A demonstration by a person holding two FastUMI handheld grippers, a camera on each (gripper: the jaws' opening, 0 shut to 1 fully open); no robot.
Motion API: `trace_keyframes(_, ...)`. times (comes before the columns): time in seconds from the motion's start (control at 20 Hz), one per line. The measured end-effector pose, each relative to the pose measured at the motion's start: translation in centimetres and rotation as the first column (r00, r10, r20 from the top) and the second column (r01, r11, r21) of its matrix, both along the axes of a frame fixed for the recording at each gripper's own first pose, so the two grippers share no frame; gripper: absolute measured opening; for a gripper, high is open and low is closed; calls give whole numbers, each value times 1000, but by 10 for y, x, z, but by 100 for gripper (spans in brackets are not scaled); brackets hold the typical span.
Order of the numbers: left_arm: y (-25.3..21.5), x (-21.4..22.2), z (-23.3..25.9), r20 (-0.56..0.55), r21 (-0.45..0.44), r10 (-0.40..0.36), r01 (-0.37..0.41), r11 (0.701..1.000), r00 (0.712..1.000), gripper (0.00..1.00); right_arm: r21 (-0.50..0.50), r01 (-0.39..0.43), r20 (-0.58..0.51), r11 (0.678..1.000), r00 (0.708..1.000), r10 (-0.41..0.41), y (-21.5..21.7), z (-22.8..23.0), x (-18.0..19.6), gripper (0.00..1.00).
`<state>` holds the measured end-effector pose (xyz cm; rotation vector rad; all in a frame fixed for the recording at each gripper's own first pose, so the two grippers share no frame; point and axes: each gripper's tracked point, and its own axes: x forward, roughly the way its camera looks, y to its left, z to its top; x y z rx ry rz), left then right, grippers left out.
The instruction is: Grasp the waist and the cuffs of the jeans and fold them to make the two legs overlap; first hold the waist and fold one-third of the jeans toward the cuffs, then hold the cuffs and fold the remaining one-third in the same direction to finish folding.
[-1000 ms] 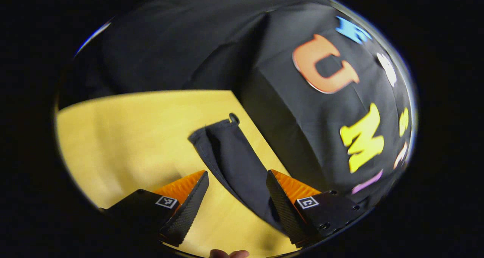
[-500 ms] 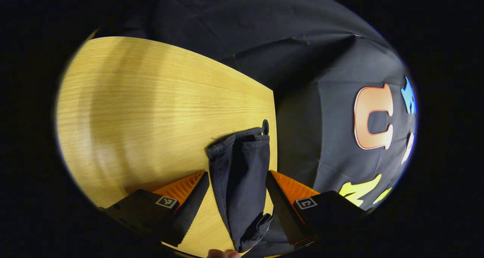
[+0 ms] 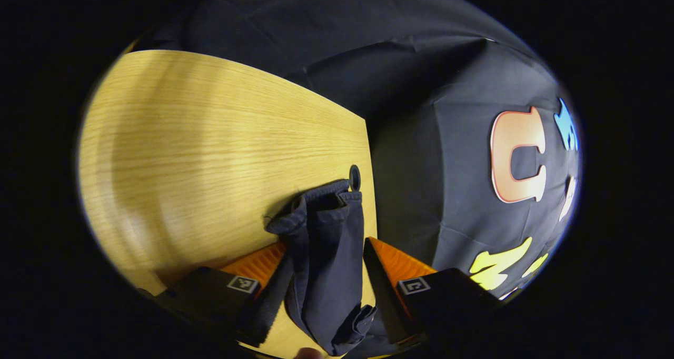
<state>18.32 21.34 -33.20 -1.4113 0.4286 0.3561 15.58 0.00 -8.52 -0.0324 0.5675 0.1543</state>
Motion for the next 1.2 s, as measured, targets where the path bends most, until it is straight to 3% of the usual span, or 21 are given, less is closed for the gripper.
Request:
trace_keyframes(0.05,3,1,-3,-4,-8,14,-14,1000,1000,53,4,8,6,1000,1000,-8,-1,1,0,99)
trace_keyframes(0.1,2,-1,-7,-14,-12,16,-16,1000,1000,45,6,19,12,1000,1000,-19,-3,3,0,99)
trace_keyframes(0.15,2,-1,-13,-26,-15,20,-20,1000,999,28,11,28,17,1000,999,-28,-3,3,1,99)
trace_keyframes(0.2,1,-2,-12,-19,-23,23,-23,999,1000,18,14,39,20,999,999,-39,-4,4,0,99)
trace_keyframes(0.25,0,-2,-8,-14,-23,22,-23,999,1000,20,15,51,24,999,998,-51,-6,7,-1,99)
trace_keyframes(0.4,-8,1,25,36,33,-7,6,999,999,9,23,106,57,994,993,-107,-15,15,-2,99)
trace_keyframes(0.5,-23,4,64,74,153,-63,51,987,995,7,48,148,94,988,984,-152,-23,24,-3,99)
trace_keyframes(0.6,-51,8,106,104,295,-144,108,949,984,7,73,189,122,979,973,-197,-38,30,-11,99)
trace_keyframes(0.7,-91,9,151,113,438,-228,157,885,967,7,100,224,141,969,961,-237,-51,35,-23,99)
trace_keyframes(0.85,-166,20,200,101,619,-341,209,757,935,7,124,257,164,958,947,-275,-72,48,-52,99)
trace_keyframes(1.05,-273,18,224,70,774,-501,270,573,863,7,100,302,206,948,926,-317,-104,58,-96,99)
trace_keyframes(1.2,-348,12,218,64,838,-594,280,468,802,7,71,340,211,938,914,-348,-125,59,-127,99)
